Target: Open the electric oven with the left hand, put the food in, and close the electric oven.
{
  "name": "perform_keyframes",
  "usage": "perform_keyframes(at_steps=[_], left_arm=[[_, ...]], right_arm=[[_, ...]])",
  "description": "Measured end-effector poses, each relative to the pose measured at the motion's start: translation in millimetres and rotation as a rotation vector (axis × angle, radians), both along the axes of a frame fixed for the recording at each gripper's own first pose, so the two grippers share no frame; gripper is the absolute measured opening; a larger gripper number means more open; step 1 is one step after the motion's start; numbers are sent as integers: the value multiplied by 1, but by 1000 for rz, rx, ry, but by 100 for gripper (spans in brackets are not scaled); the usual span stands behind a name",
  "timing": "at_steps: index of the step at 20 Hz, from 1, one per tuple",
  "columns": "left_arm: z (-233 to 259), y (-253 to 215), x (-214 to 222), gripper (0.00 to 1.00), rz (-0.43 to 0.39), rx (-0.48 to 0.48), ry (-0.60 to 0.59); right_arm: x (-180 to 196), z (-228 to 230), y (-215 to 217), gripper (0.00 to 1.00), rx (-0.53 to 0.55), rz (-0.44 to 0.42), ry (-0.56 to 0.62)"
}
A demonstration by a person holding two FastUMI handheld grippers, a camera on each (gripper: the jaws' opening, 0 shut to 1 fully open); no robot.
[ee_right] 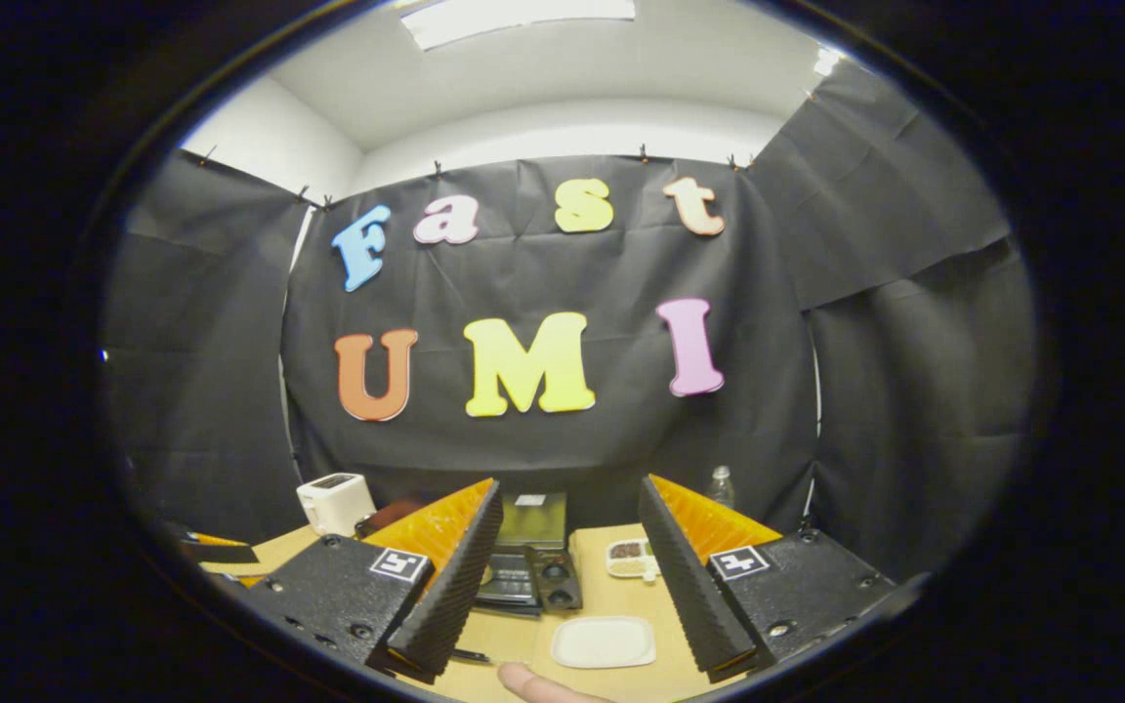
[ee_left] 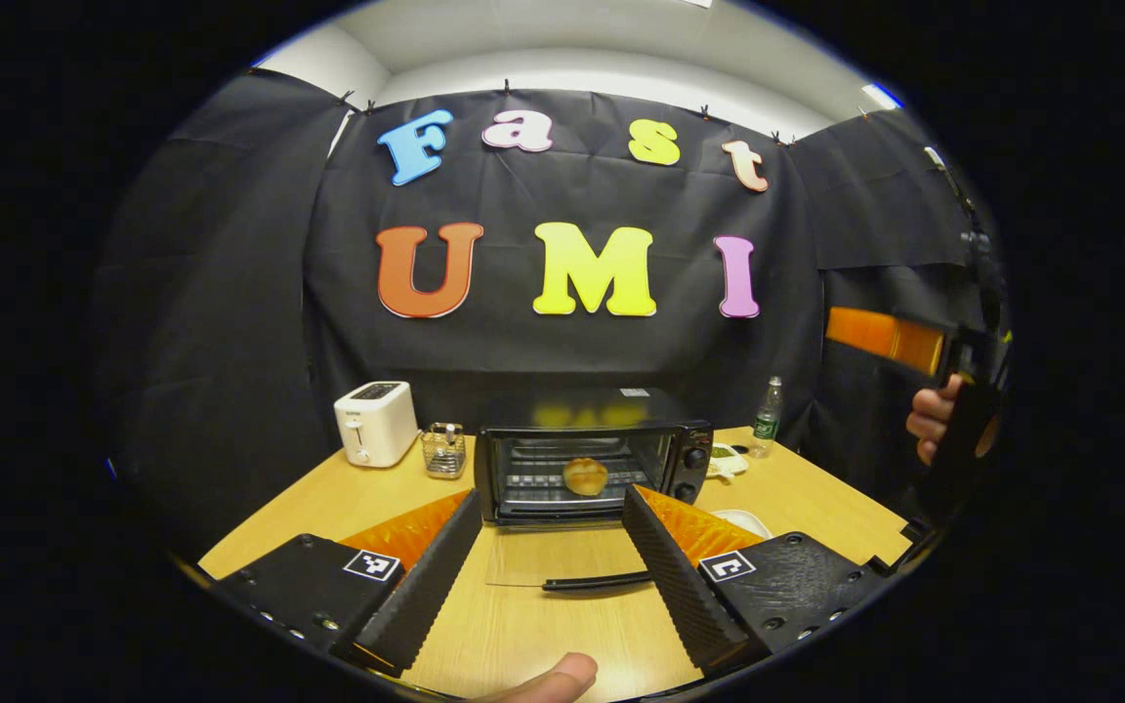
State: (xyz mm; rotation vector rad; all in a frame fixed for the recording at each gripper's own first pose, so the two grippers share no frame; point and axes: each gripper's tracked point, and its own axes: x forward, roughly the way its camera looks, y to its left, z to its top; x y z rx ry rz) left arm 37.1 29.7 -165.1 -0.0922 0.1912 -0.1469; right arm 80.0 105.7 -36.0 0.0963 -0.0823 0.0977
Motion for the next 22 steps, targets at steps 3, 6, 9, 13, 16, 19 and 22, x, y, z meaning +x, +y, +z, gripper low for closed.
perform_keyframes(at_steps=[3,6,9,13,16,19,22], left_arm=[[-34,-19,12,96,-21,12,74],[-74,-40,21,95,-54,40,155],[-107,-47,31,96,-41,25,217],[-149,-52,36,96,-36,16,315],[-171,-64,37,96,-58,36,357],[-190,-76,37,95,-86,44,400],[-205,-84,35,95,-99,54,431]], right_arm=[[-26,25,-26,87,-20,-40,-33],[-43,30,-49,90,-32,-74,-47],[-53,26,-64,90,-15,-72,-44],[-62,27,-87,90,-13,-75,-45],[-67,29,-99,90,-25,-91,-68],[-71,25,-103,90,-21,-91,-75],[-70,19,-111,90,-22,-90,-68]])
